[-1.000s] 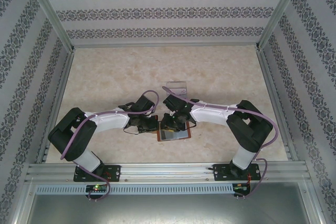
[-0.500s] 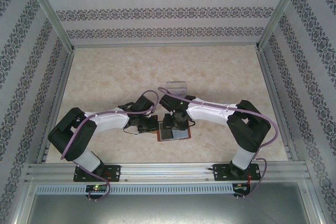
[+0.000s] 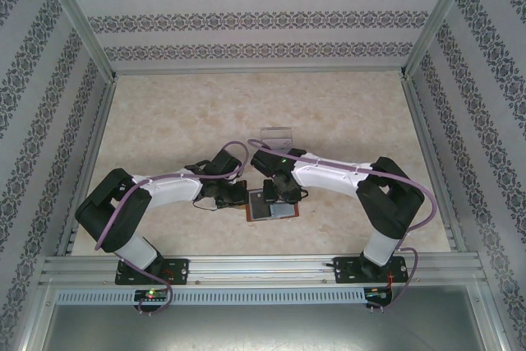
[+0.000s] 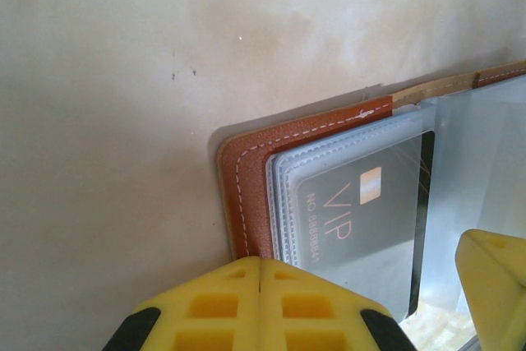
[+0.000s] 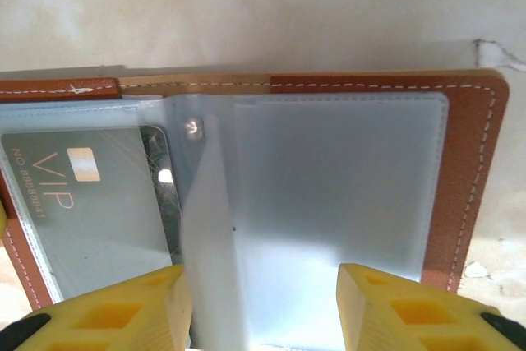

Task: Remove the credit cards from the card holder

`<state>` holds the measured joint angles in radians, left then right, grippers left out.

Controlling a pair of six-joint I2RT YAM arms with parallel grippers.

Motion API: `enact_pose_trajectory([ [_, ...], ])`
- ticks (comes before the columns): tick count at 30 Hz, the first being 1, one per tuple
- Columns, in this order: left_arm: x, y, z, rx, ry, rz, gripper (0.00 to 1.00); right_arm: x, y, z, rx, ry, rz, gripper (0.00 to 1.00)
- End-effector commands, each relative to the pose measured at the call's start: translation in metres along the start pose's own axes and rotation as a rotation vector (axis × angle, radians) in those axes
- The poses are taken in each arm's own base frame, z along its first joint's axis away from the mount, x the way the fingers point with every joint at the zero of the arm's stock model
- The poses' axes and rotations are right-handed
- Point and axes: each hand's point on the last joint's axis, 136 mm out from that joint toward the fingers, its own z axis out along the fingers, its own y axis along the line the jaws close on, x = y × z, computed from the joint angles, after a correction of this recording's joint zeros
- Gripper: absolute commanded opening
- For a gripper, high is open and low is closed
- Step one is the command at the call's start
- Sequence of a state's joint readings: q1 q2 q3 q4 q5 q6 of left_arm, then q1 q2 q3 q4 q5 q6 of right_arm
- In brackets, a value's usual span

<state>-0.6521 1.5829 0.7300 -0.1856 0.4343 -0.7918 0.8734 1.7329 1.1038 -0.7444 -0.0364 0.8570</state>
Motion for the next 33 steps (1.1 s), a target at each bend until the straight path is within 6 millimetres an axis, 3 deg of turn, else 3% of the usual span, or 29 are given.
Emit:
enact_pose_trajectory([
  [1, 0.003, 0.011, 0.001, -0.027, 0.014, -0.007, 0.02, 0.002, -0.013, -0.006, 0.042, -0.014, -0.013, 0.5],
  [13, 0.003, 0.011, 0.001, -0.032, 0.02, -0.007, 0.02, 0.004, -0.029, -0.005, 0.074, -0.01, -0.012, 0.56],
  [22, 0.002, 0.011, 0.003, -0.036, 0.025, -0.006, 0.02, 0.005, -0.04, -0.002, 0.104, -0.003, -0.016, 0.74],
  [33, 0.004, 0.013, 0.004, -0.044, 0.036, -0.006, 0.02, 0.011, -0.058, 0.013, 0.142, 0.04, 0.0, 0.76],
])
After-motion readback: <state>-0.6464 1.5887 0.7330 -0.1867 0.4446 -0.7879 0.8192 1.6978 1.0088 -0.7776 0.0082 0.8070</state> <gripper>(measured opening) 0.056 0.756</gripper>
